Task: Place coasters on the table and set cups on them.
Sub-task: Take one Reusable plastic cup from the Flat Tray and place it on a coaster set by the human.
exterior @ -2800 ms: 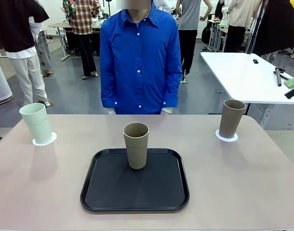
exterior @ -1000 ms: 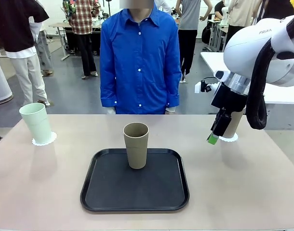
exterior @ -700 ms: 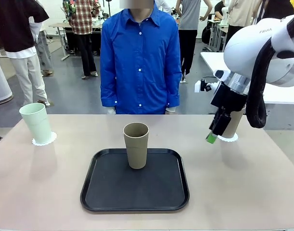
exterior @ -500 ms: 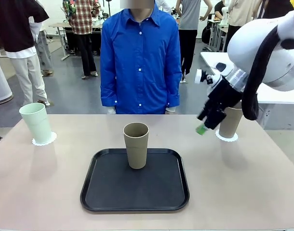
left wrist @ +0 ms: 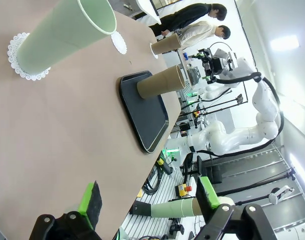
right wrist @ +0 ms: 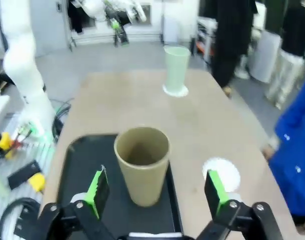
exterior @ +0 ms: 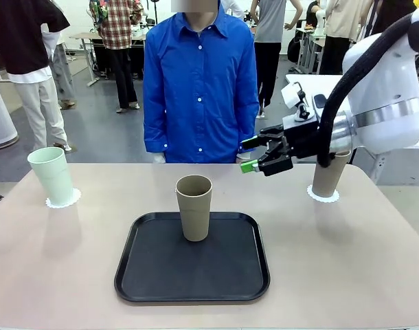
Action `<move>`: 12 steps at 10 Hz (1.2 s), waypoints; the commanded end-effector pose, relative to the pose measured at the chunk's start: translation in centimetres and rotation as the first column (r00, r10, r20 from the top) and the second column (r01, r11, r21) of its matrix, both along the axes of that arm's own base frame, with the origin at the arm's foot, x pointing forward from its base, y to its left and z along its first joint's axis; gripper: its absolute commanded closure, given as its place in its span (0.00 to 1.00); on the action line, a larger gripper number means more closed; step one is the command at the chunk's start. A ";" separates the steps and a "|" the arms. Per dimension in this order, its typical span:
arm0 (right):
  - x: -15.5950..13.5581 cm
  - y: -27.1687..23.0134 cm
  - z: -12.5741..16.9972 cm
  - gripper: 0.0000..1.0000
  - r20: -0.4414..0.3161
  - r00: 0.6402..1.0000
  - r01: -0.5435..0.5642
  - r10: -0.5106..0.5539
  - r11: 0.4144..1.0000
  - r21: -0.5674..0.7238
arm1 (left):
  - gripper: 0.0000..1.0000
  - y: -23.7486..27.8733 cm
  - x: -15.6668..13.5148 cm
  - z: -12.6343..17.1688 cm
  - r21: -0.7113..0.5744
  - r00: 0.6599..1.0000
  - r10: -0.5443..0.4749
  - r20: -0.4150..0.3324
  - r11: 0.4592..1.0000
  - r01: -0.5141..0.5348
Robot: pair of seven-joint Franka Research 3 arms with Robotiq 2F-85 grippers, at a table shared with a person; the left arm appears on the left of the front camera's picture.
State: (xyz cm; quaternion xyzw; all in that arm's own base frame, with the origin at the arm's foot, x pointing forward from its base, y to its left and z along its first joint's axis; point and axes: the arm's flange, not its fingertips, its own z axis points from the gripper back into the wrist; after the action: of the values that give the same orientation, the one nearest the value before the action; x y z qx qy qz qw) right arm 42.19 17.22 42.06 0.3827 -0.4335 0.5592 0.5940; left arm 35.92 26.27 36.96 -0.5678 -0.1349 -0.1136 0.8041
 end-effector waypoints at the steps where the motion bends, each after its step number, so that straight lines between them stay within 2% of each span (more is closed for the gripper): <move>1: 0.3 -0.6 -4.8 0.00 -0.073 0.994 -0.076 0.081 0.995 0.069 | 0.00 0.1 -0.1 0.1 0.002 1.000 0.003 0.001 1.000 -0.003; 7: -0.5 -1.6 -10.2 0.00 -0.093 0.988 -0.114 0.121 0.990 0.085 | 0.00 0.1 -0.1 0.1 0.002 1.000 0.003 0.001 1.000 -0.003; 8: -0.8 -1.4 -10.3 0.00 -0.095 0.986 -0.132 0.137 0.990 0.053 | 0.00 0.1 -0.1 0.1 0.002 1.000 0.003 0.001 1.000 -0.003; 9: -0.4 -1.6 -9.5 0.00 -0.113 0.990 -0.081 0.089 0.994 0.080 | 0.00 0.1 -0.1 0.1 0.002 1.000 0.003 0.001 1.000 -0.003; 12: -0.4 -1.6 -9.5 0.00 -0.113 0.990 -0.081 0.089 0.994 0.080 | 0.00 0.1 -0.1 0.1 0.002 1.000 0.003 0.001 1.000 -0.003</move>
State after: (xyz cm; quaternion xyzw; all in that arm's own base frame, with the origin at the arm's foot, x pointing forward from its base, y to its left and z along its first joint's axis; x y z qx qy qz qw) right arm 41.79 15.49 32.31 0.4532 -0.3993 0.5489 0.5778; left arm 35.93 26.26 36.96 -0.5678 -0.1348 -0.1137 0.8040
